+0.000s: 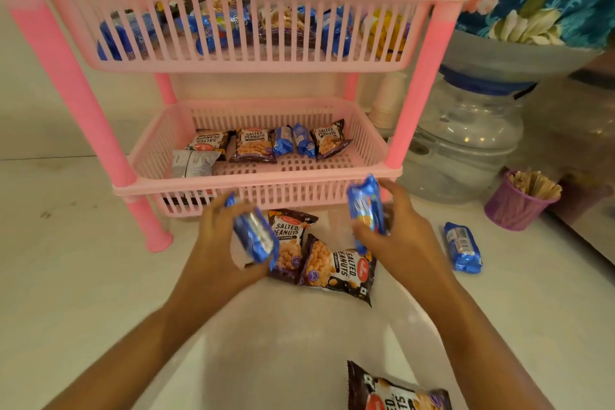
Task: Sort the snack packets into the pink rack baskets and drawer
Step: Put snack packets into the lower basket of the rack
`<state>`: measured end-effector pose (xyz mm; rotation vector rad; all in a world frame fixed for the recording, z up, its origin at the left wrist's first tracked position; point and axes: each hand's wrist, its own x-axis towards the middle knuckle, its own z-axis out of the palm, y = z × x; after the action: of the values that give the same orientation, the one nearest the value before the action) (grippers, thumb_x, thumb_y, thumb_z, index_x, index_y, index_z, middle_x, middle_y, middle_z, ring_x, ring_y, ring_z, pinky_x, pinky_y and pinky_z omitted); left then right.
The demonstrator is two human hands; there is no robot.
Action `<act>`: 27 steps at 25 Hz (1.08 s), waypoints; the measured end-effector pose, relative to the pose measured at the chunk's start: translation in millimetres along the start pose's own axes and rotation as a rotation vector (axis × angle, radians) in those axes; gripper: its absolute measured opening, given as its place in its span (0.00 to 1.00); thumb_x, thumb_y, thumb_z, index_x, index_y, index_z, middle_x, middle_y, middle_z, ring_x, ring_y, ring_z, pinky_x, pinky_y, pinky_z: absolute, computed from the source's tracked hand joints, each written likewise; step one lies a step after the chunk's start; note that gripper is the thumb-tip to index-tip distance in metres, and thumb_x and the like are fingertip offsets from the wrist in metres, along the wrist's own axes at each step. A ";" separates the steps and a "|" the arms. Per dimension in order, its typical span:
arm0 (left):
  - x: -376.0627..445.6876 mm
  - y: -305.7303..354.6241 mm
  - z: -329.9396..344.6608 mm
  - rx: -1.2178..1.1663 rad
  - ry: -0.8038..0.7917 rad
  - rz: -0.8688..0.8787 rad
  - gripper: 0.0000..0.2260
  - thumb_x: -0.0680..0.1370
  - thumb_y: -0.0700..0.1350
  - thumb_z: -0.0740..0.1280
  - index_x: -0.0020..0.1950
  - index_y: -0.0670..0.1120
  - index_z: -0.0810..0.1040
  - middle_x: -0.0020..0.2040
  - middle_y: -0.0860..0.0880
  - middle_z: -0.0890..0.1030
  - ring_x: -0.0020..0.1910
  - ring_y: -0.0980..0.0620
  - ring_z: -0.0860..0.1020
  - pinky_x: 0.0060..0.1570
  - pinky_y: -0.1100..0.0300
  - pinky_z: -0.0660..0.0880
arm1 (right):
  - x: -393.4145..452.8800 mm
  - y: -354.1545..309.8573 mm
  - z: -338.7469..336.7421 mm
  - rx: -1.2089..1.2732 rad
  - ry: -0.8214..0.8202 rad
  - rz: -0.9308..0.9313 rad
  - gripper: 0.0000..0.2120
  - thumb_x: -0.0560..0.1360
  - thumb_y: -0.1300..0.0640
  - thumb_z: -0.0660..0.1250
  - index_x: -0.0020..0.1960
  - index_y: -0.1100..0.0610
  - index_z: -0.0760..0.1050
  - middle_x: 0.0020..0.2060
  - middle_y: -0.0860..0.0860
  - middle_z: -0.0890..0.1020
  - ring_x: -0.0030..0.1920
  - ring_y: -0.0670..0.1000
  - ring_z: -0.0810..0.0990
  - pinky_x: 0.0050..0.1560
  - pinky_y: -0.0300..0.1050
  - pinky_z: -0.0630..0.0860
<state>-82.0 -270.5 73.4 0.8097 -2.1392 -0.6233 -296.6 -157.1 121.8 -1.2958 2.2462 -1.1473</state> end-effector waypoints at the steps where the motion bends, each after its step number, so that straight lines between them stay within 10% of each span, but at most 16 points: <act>1: 21.6 0.2 -10.7 0.002 0.039 0.012 0.34 0.61 0.42 0.77 0.61 0.58 0.64 0.66 0.47 0.62 0.62 0.69 0.61 0.59 0.79 0.61 | 18.9 -15.4 5.2 0.083 -0.006 -0.067 0.29 0.70 0.49 0.68 0.66 0.42 0.59 0.37 0.33 0.74 0.35 0.34 0.79 0.30 0.31 0.76; 4: 91.1 -11.7 -33.3 0.050 0.147 -0.041 0.30 0.64 0.43 0.75 0.62 0.51 0.67 0.68 0.41 0.62 0.64 0.55 0.64 0.63 0.63 0.64 | 81.9 -60.4 30.5 0.287 -0.013 -0.226 0.27 0.71 0.53 0.69 0.66 0.49 0.62 0.40 0.35 0.74 0.37 0.35 0.77 0.32 0.27 0.75; 7: 140.0 -36.2 -31.2 0.121 0.177 -0.126 0.30 0.64 0.36 0.75 0.63 0.40 0.68 0.69 0.37 0.60 0.70 0.45 0.62 0.62 0.67 0.60 | 133.8 -90.6 69.8 0.236 -0.037 -0.297 0.30 0.72 0.57 0.68 0.69 0.55 0.60 0.38 0.43 0.74 0.34 0.42 0.75 0.30 0.32 0.70; 15: 178.0 -86.3 -8.9 0.275 -0.348 -0.316 0.28 0.66 0.37 0.75 0.64 0.41 0.68 0.65 0.38 0.67 0.60 0.39 0.71 0.58 0.53 0.70 | 196.5 -63.3 126.6 -0.310 -0.626 0.008 0.31 0.74 0.45 0.64 0.71 0.60 0.61 0.70 0.58 0.68 0.64 0.58 0.71 0.55 0.46 0.70; 23: 178.0 -84.4 -6.5 0.408 -0.520 -0.352 0.23 0.72 0.39 0.71 0.65 0.42 0.69 0.66 0.37 0.70 0.62 0.37 0.71 0.62 0.47 0.70 | 199.1 -57.2 133.3 -0.498 -0.531 -0.024 0.16 0.74 0.46 0.66 0.51 0.59 0.70 0.36 0.52 0.73 0.34 0.48 0.72 0.29 0.41 0.67; 27: 176.3 -77.0 -4.5 0.396 -0.488 -0.322 0.17 0.72 0.45 0.71 0.58 0.41 0.74 0.59 0.37 0.75 0.55 0.39 0.74 0.50 0.54 0.70 | 197.7 -56.6 137.8 -0.280 -0.420 0.001 0.38 0.75 0.48 0.65 0.75 0.60 0.48 0.70 0.60 0.66 0.65 0.60 0.70 0.57 0.49 0.72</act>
<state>-143.0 -449.3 110.0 1.3484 -2.6494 -0.6113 -288.7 -403.6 101.9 -1.4751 2.1314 -0.5033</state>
